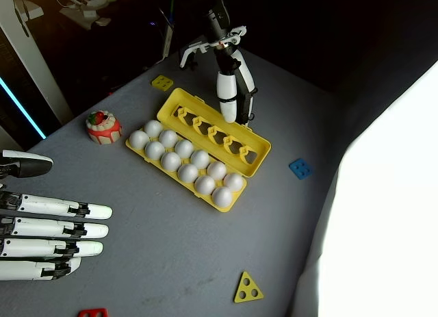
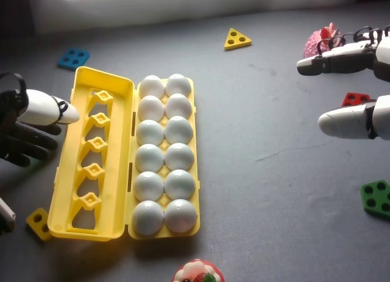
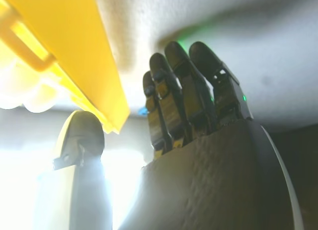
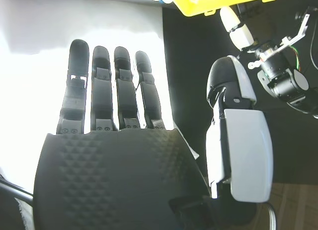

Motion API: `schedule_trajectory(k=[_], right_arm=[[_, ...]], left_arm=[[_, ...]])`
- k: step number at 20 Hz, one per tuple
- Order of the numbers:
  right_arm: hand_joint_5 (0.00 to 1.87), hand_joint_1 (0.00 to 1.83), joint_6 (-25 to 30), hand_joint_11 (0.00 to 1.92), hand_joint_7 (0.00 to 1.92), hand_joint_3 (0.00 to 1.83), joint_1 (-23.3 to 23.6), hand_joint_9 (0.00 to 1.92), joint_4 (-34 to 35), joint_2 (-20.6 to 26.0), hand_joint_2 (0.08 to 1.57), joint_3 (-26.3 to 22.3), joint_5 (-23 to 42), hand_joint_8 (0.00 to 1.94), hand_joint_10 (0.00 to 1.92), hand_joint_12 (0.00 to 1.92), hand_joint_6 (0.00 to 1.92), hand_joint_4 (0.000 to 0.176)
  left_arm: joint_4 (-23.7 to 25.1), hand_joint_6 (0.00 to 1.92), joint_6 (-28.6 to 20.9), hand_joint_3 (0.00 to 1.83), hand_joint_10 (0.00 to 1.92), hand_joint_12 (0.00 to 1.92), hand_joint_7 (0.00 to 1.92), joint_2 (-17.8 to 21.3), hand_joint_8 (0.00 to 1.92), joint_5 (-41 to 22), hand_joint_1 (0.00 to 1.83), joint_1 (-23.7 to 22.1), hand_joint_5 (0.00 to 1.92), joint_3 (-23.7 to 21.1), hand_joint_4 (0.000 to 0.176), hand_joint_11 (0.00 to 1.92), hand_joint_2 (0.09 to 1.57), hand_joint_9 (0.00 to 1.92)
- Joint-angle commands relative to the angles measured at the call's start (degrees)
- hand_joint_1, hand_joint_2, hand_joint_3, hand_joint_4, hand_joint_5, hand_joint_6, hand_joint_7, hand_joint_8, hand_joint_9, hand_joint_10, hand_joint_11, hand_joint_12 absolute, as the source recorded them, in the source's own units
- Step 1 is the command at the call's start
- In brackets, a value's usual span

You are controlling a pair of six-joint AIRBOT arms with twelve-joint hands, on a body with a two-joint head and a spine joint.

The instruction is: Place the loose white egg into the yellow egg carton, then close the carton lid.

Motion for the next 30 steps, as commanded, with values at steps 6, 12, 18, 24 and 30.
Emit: schedule_trajectory(k=[6, 12, 18, 24, 30], right_arm=[[0.35, 0.41, 0.3, 0.00, 0.30, 0.00, 0.7, 0.26, -0.4, 0.3, 1.13, -0.3, 6.3, 0.00, 0.01, 1.10, 0.00, 0.000], [0.34, 0.41, 0.3, 0.00, 0.30, 0.00, 0.7, 0.27, -0.4, 0.3, 1.13, -0.3, 6.3, 0.00, 0.01, 1.10, 0.01, 0.000], [0.35, 0.42, 0.3, 0.00, 0.30, 0.00, 0.7, 0.27, -0.5, 0.3, 1.12, -0.3, 6.3, 0.00, 0.01, 1.13, 0.01, 0.000], [0.33, 0.40, 0.2, 0.00, 0.29, 0.00, 0.6, 0.27, -0.5, 0.3, 1.13, -0.3, 6.3, 0.00, 0.01, 1.10, 0.00, 0.000], [0.35, 0.43, 0.1, 0.00, 0.31, 0.00, 0.6, 0.28, -0.5, 0.3, 1.12, -0.3, 6.3, 0.00, 0.01, 1.15, 0.01, 0.000]], left_arm=[[1.8, 0.01, -0.5, 0.00, 0.59, 1.52, 0.62, -0.1, 0.00, 0.7, 0.48, -1.9, 0.53, -0.2, 0.000, 0.00, 1.26, 0.37], [1.1, 0.01, -0.5, 0.00, 0.61, 1.57, 0.64, -0.1, 0.01, -1.1, 0.45, -4.7, 0.53, -0.8, 0.000, 0.00, 1.26, 0.36], [0.5, 0.01, -0.5, 0.00, 0.63, 1.59, 0.65, -0.2, 0.01, -2.3, 0.47, -6.4, 0.55, -1.5, 0.000, 0.00, 1.26, 0.37], [0.5, 0.00, 2.0, 0.00, 0.63, 1.57, 0.66, -0.2, 0.01, -4.4, 0.49, -10.3, 0.53, -2.5, 0.000, 0.00, 1.26, 0.37], [0.5, 0.00, 7.0, 0.00, 0.63, 1.57, 0.65, -0.2, 0.01, -8.8, 0.48, -17.1, 0.52, -4.8, 0.000, 0.00, 1.26, 0.37]])
